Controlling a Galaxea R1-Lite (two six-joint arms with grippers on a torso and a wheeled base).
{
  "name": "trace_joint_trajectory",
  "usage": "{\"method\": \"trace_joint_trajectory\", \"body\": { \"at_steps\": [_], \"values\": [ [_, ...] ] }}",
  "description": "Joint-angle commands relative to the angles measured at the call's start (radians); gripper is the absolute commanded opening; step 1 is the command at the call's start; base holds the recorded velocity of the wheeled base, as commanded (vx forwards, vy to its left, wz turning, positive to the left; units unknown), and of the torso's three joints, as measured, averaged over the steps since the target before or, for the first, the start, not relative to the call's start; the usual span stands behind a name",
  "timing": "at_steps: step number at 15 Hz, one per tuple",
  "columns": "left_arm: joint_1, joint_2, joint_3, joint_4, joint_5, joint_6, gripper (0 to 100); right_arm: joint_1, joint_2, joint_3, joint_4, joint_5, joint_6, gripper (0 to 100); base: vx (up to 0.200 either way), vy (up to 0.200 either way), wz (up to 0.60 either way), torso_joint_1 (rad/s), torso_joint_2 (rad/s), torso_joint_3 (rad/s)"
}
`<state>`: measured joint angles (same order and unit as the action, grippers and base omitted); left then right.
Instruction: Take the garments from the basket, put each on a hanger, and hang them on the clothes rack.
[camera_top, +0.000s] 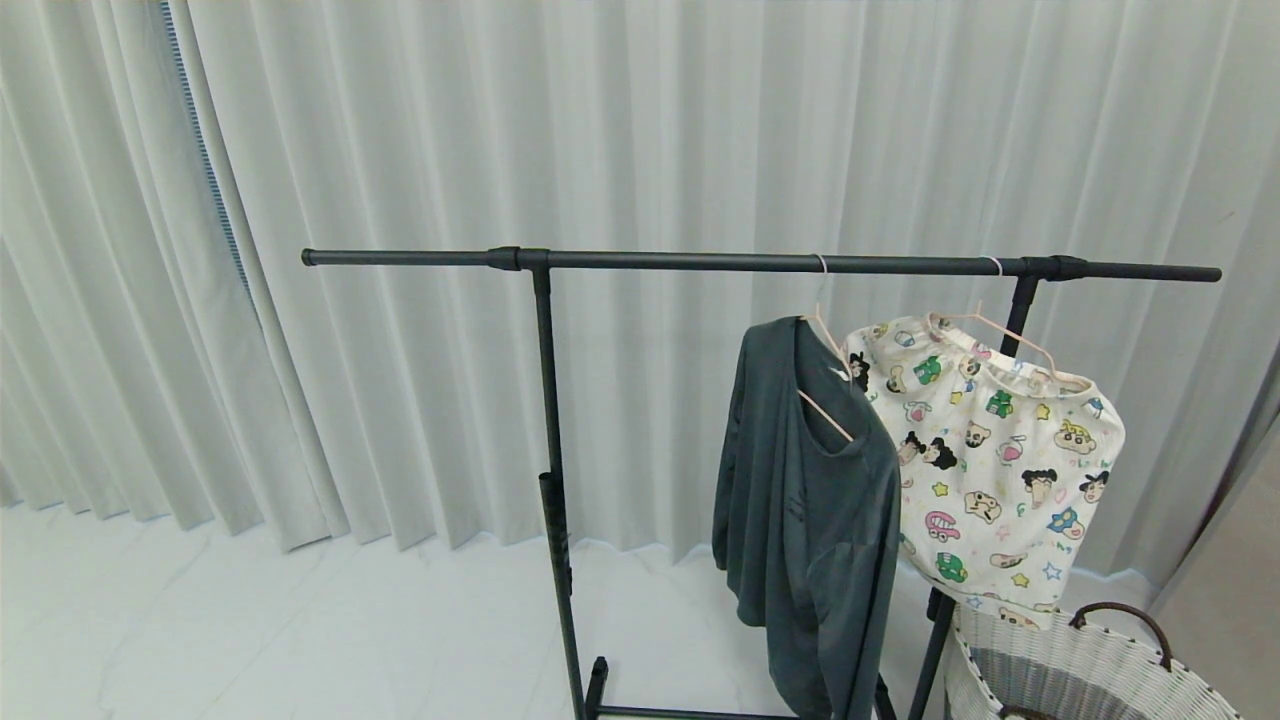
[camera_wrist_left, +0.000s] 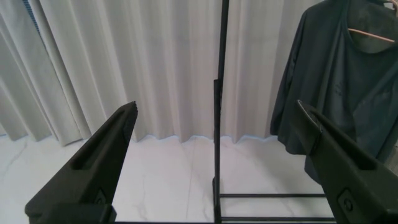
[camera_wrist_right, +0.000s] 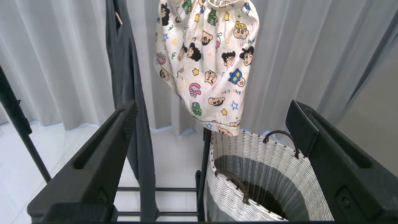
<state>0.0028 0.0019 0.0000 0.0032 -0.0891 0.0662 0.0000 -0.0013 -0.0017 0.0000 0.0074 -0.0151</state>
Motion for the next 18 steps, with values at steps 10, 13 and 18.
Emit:
{"method": "trace_joint_trajectory", "body": {
  "at_steps": [10,13,18],
  "values": [
    [0.000,0.000,0.000,0.000,0.000,0.000,100,0.000,0.001,0.000,0.000,0.000,0.000,100,0.000,0.000,0.00,0.000,0.00,0.000],
    [0.000,0.000,0.000,0.000,0.000,0.000,100,0.000,0.001,0.000,0.000,0.000,0.000,100,0.000,0.000,0.00,0.000,0.00,0.000],
    [0.000,0.000,0.000,0.000,0.000,0.000,100,0.000,0.001,0.000,0.000,0.000,-0.002,100,0.000,0.000,0.00,0.000,0.00,0.000]
  ]
}}
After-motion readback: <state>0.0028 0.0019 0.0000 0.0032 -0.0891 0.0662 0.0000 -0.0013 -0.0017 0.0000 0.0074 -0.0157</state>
